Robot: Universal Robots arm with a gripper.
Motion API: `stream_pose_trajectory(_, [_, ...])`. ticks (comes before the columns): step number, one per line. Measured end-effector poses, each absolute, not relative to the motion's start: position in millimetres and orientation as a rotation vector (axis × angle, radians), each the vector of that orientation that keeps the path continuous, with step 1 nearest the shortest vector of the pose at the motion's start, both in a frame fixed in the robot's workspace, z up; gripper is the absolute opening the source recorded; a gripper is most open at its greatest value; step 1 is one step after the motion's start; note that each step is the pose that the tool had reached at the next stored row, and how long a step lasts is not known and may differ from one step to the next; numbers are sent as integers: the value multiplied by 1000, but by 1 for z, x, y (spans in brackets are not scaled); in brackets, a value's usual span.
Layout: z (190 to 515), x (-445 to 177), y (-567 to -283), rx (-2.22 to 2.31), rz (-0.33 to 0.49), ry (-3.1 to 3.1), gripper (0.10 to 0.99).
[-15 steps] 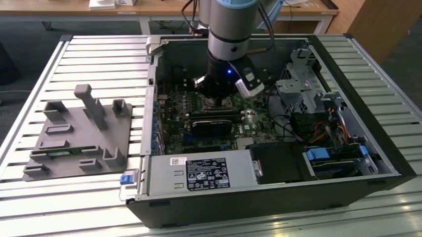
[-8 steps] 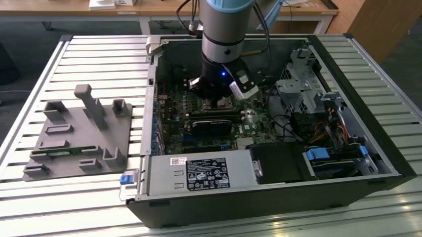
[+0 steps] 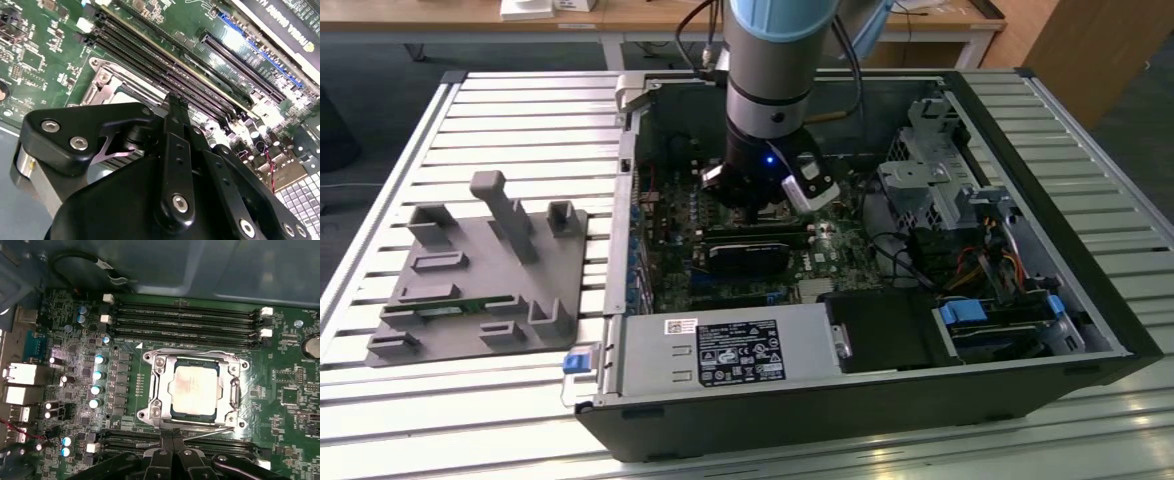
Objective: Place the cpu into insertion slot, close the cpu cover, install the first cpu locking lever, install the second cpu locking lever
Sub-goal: 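Install the second cpu locking lever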
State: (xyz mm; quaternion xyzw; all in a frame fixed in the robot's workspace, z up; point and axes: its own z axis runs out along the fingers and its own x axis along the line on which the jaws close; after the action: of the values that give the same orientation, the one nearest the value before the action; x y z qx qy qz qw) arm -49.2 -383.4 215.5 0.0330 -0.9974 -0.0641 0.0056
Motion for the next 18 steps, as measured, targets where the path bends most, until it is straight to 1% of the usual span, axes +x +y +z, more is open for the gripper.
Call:
stream_pose_trajectory(2, [214,-50,-384,103,-207,-3122,106])
stream_pose_trajectory(8, [214,-54,-392,104,-300,-3116,106])
stream_pose_trajectory(18, [208,-63,-400,104,-358,-3111,106])
